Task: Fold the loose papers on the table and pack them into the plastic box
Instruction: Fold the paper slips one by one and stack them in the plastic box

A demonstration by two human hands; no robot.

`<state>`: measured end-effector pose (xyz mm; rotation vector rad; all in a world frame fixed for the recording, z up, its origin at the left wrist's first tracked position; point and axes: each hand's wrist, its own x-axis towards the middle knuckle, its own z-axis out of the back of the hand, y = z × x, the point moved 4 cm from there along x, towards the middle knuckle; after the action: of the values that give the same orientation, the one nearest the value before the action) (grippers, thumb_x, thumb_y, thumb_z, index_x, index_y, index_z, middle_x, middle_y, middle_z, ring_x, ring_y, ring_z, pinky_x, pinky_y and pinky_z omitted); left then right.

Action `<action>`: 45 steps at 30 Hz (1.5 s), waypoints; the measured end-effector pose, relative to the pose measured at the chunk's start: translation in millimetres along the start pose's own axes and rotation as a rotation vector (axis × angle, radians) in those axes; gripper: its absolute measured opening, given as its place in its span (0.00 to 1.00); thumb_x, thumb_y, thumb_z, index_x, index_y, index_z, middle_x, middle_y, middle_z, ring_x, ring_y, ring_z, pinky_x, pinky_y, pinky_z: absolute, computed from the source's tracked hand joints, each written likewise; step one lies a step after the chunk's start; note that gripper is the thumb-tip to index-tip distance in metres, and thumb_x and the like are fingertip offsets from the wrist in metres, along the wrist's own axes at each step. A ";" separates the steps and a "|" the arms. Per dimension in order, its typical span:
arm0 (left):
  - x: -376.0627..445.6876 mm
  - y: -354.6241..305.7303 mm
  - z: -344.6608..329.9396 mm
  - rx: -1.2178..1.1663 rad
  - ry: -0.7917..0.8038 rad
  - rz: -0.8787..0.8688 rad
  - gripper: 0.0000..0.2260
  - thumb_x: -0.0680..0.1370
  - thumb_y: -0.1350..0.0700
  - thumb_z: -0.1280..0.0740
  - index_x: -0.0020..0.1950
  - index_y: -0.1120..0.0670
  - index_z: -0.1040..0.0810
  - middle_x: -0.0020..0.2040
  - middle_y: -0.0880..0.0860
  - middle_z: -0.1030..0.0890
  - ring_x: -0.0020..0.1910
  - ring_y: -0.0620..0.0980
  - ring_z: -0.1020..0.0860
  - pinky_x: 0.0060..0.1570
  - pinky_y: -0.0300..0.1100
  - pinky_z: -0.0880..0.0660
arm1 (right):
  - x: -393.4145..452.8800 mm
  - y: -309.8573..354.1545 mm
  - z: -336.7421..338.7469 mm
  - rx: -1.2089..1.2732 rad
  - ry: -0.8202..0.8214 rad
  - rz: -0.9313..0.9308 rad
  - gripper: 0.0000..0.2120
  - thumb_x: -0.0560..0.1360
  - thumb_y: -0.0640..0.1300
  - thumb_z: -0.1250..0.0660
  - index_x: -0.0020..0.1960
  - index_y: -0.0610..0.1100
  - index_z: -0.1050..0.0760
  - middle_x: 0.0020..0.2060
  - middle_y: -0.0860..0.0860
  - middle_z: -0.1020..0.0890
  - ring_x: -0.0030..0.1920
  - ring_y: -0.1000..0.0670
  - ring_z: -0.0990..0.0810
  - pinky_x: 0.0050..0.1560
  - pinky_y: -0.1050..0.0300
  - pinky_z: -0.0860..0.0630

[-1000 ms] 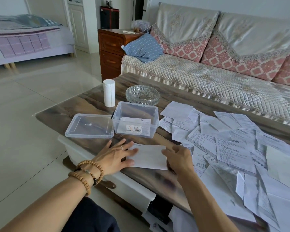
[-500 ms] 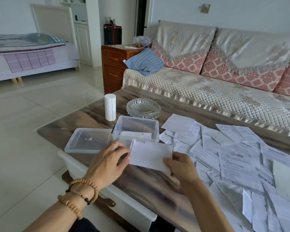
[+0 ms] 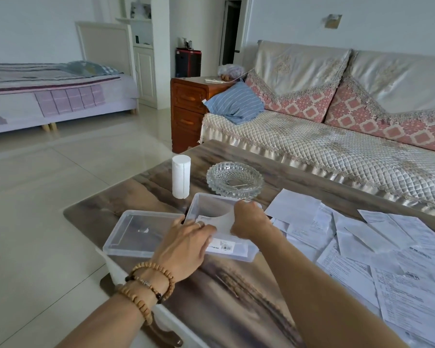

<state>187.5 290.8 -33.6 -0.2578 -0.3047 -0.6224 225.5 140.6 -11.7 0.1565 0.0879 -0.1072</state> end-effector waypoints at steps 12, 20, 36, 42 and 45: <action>-25.2 -86.2 8.3 -0.024 -0.167 -0.065 0.09 0.71 0.57 0.28 0.50 0.55 0.19 0.53 0.53 0.22 0.54 0.54 0.24 0.57 0.53 0.25 | -190.1 -95.9 -24.3 0.257 -0.693 -0.065 0.14 0.67 0.43 0.33 0.52 0.42 0.21 0.46 0.47 0.18 0.48 0.41 0.22 0.43 0.49 0.21; -69.6 -216.4 -32.0 -0.475 0.168 0.060 0.15 0.79 0.48 0.38 0.66 0.46 0.27 0.59 0.46 0.23 0.60 0.45 0.25 0.57 0.37 0.29 | -292.3 -194.3 -57.5 0.006 -0.534 -0.334 0.33 0.62 0.54 0.28 0.64 0.43 0.28 0.58 0.46 0.22 0.59 0.39 0.23 0.52 0.44 0.23; -65.3 -320.9 -58.4 -0.363 0.525 0.335 0.46 0.67 0.49 0.22 0.74 0.57 0.47 0.71 0.60 0.37 0.67 0.60 0.29 0.61 0.47 0.26 | -332.7 -279.6 -64.5 0.152 -0.496 -0.651 0.06 0.76 0.39 0.40 0.43 0.43 0.25 0.35 0.43 0.18 0.39 0.35 0.22 0.36 0.49 0.32; -60.8 -315.1 -69.8 -0.628 0.370 0.478 0.37 0.68 0.68 0.28 0.71 0.49 0.42 0.71 0.60 0.43 0.66 0.58 0.31 0.60 0.44 0.25 | -342.2 -291.2 -61.9 0.542 -0.635 -0.616 0.09 0.78 0.39 0.39 0.39 0.41 0.28 0.29 0.46 0.22 0.35 0.39 0.24 0.33 0.51 0.31; -61.2 -311.5 -67.6 -0.776 0.344 0.529 0.32 0.70 0.69 0.31 0.69 0.48 0.36 0.66 0.57 0.35 0.56 0.53 0.27 0.51 0.40 0.26 | -344.9 -287.0 -56.6 0.616 -0.670 -0.574 0.11 0.76 0.37 0.39 0.35 0.43 0.32 0.27 0.47 0.25 0.32 0.39 0.26 0.30 0.51 0.33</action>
<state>-34.5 57.3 -72.8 -0.9303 0.3514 -0.2229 -153.1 -97.8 -77.6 0.6996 -0.5814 -0.7542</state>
